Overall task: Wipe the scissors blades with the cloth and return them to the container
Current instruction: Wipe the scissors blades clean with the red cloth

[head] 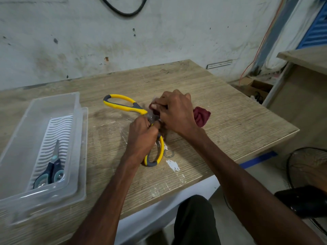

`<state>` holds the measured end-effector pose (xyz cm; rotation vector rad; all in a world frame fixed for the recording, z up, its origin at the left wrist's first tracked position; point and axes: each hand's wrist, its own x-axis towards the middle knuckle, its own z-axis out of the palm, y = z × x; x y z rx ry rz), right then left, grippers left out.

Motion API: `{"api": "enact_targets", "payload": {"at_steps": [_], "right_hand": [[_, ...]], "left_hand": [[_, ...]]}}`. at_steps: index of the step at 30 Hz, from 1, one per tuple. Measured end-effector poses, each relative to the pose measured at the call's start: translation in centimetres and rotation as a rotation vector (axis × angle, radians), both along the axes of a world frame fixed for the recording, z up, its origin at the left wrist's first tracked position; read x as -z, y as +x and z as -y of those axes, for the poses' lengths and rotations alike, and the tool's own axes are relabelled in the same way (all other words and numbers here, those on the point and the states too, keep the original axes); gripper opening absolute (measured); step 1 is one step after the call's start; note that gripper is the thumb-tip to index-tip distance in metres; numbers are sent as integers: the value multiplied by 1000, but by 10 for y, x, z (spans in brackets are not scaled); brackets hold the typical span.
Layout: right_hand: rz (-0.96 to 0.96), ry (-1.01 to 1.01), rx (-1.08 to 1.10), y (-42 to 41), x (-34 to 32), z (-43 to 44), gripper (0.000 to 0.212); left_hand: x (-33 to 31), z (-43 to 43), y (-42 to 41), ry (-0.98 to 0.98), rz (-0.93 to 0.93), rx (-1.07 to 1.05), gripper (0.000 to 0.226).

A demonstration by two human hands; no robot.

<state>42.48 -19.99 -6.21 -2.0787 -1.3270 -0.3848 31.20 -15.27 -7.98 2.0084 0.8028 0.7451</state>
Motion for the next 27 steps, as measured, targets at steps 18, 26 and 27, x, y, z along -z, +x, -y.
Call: {"api": "enact_targets", "payload": {"at_steps": [18, 26, 27], "right_hand": [[-222, 145, 10, 1, 12, -3, 18], [-366, 286, 62, 26, 5, -26, 11], [-405, 296, 69, 28, 5, -25, 12]], "left_hand": [[-2, 0, 4, 79, -40, -75, 48], [-2, 2, 2, -22, 34, 27, 46], [-3, 2, 2, -49, 46, 38, 47]]}}
